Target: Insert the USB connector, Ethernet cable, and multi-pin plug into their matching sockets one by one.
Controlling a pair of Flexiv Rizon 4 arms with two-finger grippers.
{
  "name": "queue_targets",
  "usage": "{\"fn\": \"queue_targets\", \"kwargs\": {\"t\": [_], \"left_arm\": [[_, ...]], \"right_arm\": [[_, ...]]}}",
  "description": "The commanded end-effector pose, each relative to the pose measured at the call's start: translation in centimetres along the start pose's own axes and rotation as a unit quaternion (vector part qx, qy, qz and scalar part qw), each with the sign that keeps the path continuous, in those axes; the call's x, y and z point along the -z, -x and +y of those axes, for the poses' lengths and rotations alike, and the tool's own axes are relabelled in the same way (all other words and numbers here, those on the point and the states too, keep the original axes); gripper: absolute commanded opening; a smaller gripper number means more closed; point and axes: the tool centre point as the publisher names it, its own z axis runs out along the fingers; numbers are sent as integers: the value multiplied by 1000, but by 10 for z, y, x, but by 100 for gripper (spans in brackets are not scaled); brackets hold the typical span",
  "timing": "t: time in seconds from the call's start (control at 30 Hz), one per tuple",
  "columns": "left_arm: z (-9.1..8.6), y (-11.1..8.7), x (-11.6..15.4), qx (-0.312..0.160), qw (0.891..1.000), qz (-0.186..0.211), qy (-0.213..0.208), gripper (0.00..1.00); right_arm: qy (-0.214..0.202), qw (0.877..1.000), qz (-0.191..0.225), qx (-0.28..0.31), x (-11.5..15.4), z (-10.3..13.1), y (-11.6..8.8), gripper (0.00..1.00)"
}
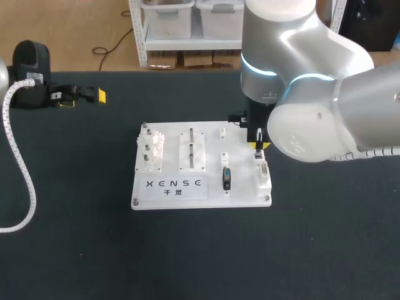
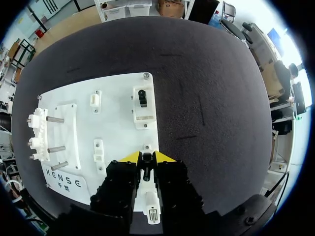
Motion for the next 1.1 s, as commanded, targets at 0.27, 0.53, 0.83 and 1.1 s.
{"fn": "queue_targets", "kwargs": {"t": [0.27,0.53,0.83,1.1], "left_arm": [[0,0,0,0,1000,0,0,100],[0,0,0,0,1000,0,0,100],[0,0,0,0,1000,0,0,100],[0,0,0,0,1000,0,0,100]], "right_arm": [[-1,1000,-1,-2,-1,-2,-4,0],[-8,1000,0,2,-8,-2,-7,0],[-24,1000,11,-8,-22,-5,-8,0],[-30,999,21,-13,-32,-5,-7,0]]}}
